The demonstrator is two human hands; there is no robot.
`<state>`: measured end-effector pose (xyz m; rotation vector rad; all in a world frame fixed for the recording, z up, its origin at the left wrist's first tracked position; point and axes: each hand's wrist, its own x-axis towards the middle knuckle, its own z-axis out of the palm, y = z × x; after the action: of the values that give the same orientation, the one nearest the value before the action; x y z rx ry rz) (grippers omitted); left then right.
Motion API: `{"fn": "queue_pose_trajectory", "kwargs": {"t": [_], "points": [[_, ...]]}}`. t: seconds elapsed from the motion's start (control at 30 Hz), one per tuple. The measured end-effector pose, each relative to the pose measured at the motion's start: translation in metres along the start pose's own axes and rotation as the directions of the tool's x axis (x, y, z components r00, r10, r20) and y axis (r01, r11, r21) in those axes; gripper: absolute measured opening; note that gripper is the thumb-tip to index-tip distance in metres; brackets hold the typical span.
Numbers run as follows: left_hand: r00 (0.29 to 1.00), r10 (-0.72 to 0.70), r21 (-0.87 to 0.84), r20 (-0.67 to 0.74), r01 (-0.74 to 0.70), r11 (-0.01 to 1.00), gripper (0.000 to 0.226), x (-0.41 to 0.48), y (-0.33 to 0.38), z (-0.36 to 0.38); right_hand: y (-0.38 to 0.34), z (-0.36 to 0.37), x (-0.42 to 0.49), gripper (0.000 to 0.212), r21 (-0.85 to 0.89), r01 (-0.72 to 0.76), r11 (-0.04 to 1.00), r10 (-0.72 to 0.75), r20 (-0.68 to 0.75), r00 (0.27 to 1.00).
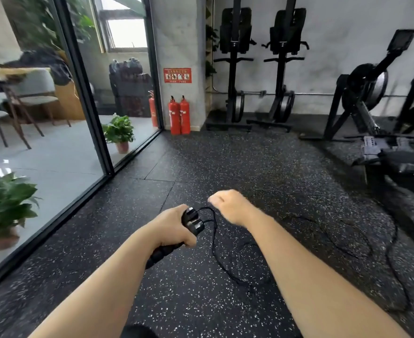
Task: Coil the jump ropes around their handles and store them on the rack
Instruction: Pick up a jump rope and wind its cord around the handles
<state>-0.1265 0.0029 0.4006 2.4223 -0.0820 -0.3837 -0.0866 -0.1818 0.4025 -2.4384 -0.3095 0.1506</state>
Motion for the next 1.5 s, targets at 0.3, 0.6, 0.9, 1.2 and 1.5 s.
{"fn": "queue_pose_trajectory", "kwargs": {"t": [0.3,0.6,0.9,1.2,1.5], "points": [[0.998,0.024,-0.138,-0.061,-0.032,0.99,0.049,0.002,-0.013,0.016,0.019,0.013,-0.012,0.05,0.221,-0.059,0.973,0.069,-0.039,0.997],[0.975,0.109,-0.208,-0.195,-0.149,0.967,0.036,0.004,-0.009,0.044,0.029,0.007,-0.001,0.055,0.089,0.075,0.993,-0.02,-0.508,0.861],[0.985,0.074,-0.252,-0.158,-0.113,0.961,0.046,0.002,-0.007,0.049,0.027,0.009,0.006,0.061,0.12,0.056,0.991,0.034,-0.634,0.773],[0.977,0.048,-0.082,-0.209,-0.067,0.994,0.04,-0.014,-0.004,0.044,0.032,0.0,0.01,0.058,-0.105,-0.092,0.99,0.019,-0.554,0.833],[0.964,0.011,-0.138,-0.264,-0.049,0.989,0.037,-0.008,-0.001,0.037,0.026,0.021,0.0,0.042,0.409,0.13,0.903,-0.069,-0.159,0.985]]}}
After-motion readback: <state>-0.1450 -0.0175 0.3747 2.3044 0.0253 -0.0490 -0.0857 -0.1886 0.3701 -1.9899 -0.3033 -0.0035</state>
